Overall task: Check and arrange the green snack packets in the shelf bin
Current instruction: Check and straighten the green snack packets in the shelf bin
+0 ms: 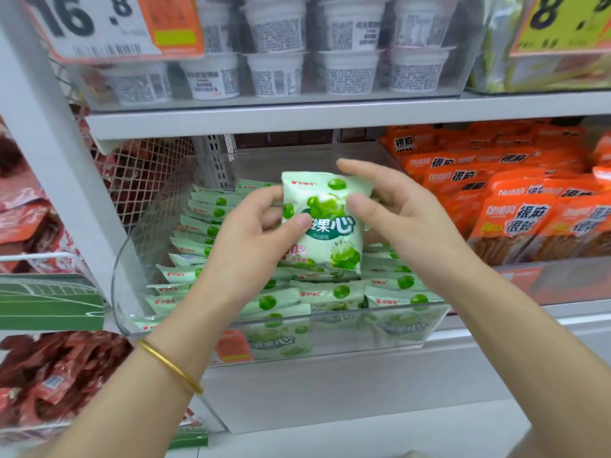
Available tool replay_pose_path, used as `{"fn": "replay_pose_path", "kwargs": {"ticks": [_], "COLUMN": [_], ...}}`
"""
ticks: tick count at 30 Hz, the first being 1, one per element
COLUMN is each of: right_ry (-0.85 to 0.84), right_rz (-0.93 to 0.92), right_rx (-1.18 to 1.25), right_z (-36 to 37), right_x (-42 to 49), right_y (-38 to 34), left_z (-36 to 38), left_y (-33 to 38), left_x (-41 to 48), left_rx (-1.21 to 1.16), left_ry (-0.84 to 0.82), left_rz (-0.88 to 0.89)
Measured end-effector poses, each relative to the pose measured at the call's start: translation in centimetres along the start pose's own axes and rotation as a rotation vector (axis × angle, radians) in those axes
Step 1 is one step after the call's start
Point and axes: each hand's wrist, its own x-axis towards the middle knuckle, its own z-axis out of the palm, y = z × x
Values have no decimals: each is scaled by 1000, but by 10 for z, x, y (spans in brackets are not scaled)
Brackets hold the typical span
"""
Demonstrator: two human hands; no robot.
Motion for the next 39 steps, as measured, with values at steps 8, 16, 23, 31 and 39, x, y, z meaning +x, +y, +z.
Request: {"fn": "replay_pose_path", "kwargs": {"ticks": [8, 16, 23, 31, 39], "right_ry": [-10, 13, 79, 89, 184], "right_rz": [48, 89, 141, 274, 291], "right_rx": [69, 171, 240, 420, 465], "right_z": [12, 10, 9, 13, 3], "right_x": [0, 0, 2, 4, 7], "right_y": [0, -7, -7, -6, -10], "left_z": [-6, -11, -10, -7, -2], "left_y": [-6, -4, -2, -19, -16], "left_x": [-9, -15, -15, -16, -12], "left_rx": [-115, -152, -175, 702, 628], "left_ry": [-9, -168, -119, -19, 195], "left_rz": [-20, -21, 35, 408, 324]}}
